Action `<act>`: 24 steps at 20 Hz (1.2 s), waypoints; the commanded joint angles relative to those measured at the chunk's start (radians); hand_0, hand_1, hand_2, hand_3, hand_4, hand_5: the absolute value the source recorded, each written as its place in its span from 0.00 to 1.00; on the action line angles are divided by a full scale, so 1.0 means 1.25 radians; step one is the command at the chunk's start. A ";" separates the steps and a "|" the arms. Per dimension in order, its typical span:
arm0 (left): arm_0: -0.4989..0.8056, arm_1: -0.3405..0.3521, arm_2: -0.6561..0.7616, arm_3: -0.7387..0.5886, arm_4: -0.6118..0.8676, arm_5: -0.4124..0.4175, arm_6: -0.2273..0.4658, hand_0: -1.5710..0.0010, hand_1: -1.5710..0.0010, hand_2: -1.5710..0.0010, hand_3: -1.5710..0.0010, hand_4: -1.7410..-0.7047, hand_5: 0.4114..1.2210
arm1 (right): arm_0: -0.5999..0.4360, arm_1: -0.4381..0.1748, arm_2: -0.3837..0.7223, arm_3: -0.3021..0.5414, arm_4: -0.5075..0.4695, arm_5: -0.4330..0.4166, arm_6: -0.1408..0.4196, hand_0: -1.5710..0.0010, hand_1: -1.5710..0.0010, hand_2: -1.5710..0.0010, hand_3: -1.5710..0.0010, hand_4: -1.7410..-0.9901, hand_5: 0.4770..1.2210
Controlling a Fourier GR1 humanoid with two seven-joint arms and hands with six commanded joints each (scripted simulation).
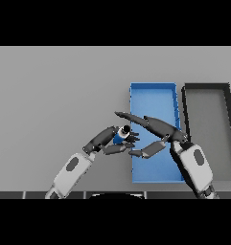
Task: Pick up the blue pipe and place it into the blue bin.
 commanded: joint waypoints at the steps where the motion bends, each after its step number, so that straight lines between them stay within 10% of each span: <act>1: 0.001 -0.005 0.000 0.009 0.000 -0.005 -0.003 0.00 0.00 0.00 0.00 0.27 1.00 | -0.016 0.005 0.008 0.009 0.007 0.006 0.003 1.00 1.00 0.97 1.00 0.67 0.10; 9: 0.006 -0.013 0.014 0.006 -0.021 -0.010 0.023 0.00 0.00 0.00 0.00 0.27 1.00 | -0.132 0.056 0.055 0.078 0.025 0.024 0.063 0.96 0.93 0.89 0.97 0.72 0.03; 14: 0.007 -0.009 0.015 -0.002 -0.026 -0.022 0.075 0.00 0.00 0.00 0.00 0.11 1.00 | -0.153 0.086 0.074 0.097 0.040 0.029 0.053 0.44 0.44 0.42 0.51 0.37 0.05; 18: 0.027 -0.025 0.028 -0.009 0.009 -0.036 0.034 0.00 0.00 0.00 0.02 0.05 1.00 | -0.148 0.105 0.080 0.103 -0.001 0.024 0.056 0.18 0.18 0.17 0.30 0.18 0.39; 24: 0.023 -0.037 0.038 -0.013 0.000 -0.050 0.044 0.00 0.00 0.00 0.09 0.02 1.00 | -0.147 0.105 0.095 0.105 0.040 0.015 -0.003 0.05 0.05 0.05 0.09 0.05 0.84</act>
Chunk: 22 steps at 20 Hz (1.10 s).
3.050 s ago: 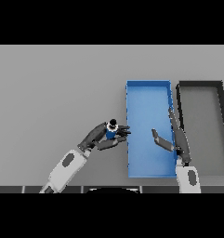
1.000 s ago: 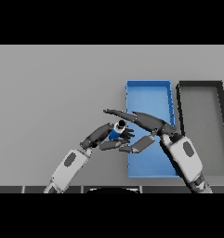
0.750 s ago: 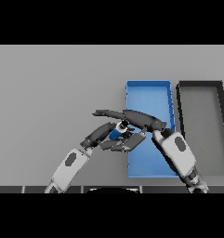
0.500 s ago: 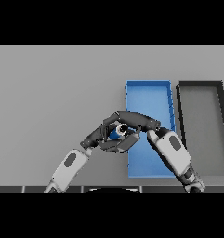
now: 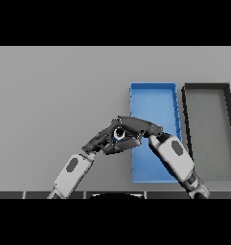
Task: Pick up the blue pipe and place it into the blue bin.
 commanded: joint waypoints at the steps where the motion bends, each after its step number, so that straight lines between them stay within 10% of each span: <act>1: 0.006 0.003 0.002 -0.005 0.001 -0.001 -0.010 0.00 0.00 0.00 0.09 0.01 1.00 | 0.000 0.012 0.010 -0.002 0.007 -0.009 0.000 0.04 0.04 0.04 0.07 0.04 0.87; 6: -0.007 0.006 0.005 0.001 -0.047 0.031 -0.035 0.00 0.00 0.00 0.07 0.02 1.00 | 0.019 0.023 -0.005 -0.010 0.019 -0.028 -0.013 0.01 0.01 0.01 0.02 0.01 0.96; 11: 0.000 0.039 0.003 -0.007 -0.076 -0.047 -0.057 0.62 0.65 0.66 0.70 0.52 1.00 | 0.034 0.027 -0.004 -0.044 0.011 -0.046 0.027 0.00 0.00 0.00 0.01 0.00 0.99; 17: 0.010 0.028 0.014 -0.005 -0.086 -0.038 0.037 0.90 0.91 0.91 0.92 0.73 0.36 | 0.042 0.035 -0.004 -0.045 0.040 -0.046 0.014 0.00 0.00 0.00 0.00 0.00 1.00; 22: 0.018 0.031 0.016 -0.006 -0.083 -0.028 0.044 0.97 0.97 0.97 0.97 0.77 0.13 | 0.038 0.060 -0.022 -0.035 0.020 -0.040 0.048 0.00 0.00 0.00 0.00 0.00 1.00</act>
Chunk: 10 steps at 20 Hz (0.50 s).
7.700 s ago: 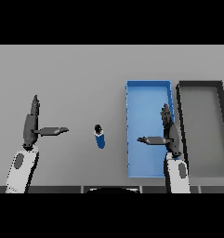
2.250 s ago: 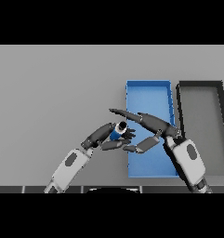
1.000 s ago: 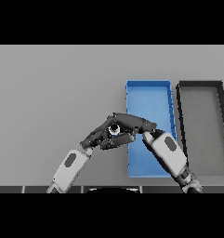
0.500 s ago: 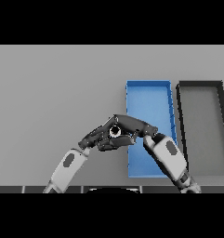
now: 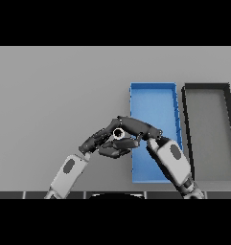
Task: Pick up the blue pipe and place it into the blue bin.
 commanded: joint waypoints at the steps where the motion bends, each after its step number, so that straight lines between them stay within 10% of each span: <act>1: -0.007 -0.005 0.001 0.008 -0.004 0.004 0.014 0.97 0.98 0.98 0.98 0.78 0.10 | -0.006 0.006 -0.011 -0.003 -0.039 -0.002 0.013 0.00 0.00 0.00 0.00 0.00 1.00; 7: -0.002 -0.004 -0.009 0.019 -0.013 0.003 0.023 0.99 0.99 0.99 0.99 0.80 0.05 | -0.128 0.000 -0.100 -0.018 -0.256 -0.094 0.164 0.00 0.00 0.00 0.00 0.00 1.00; 10: -0.004 0.001 -0.005 0.007 -0.005 -0.001 0.032 1.00 1.00 1.00 1.00 0.81 0.04 | -0.245 -0.042 -0.168 0.012 -0.358 -0.110 0.158 0.00 0.00 0.00 0.00 0.00 1.00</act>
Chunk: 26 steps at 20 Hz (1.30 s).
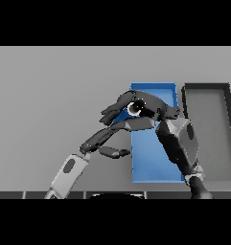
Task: Pick up the blue pipe and place it into the blue bin.
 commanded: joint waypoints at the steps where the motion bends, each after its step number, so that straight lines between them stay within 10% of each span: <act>1: -0.005 -0.003 0.003 0.001 0.006 -0.002 0.010 1.00 1.00 1.00 1.00 0.81 0.03 | -0.035 -0.005 -0.020 0.027 -0.017 -0.008 -0.006 0.00 0.00 0.00 0.00 0.00 1.00; 7: -0.006 0.013 0.009 -0.005 0.007 -0.010 0.017 1.00 1.00 1.00 1.00 0.82 0.02 | -0.186 -0.104 -0.151 0.220 0.074 -0.093 -0.052 0.00 0.00 0.00 0.00 0.00 1.00; 14: 0.002 0.020 0.001 -0.014 -0.012 -0.001 0.009 1.00 1.00 1.00 1.00 0.84 0.00 | -0.121 -0.170 -0.225 0.407 0.179 -0.042 -0.084 0.00 0.00 0.00 0.00 0.00 1.00; 26: 0.024 0.003 -0.012 -0.012 -0.013 0.004 0.017 1.00 1.00 1.00 1.00 0.83 0.02 | 0.221 -0.135 -0.211 0.261 0.270 -0.117 0.070 0.00 0.00 0.00 0.00 0.00 1.00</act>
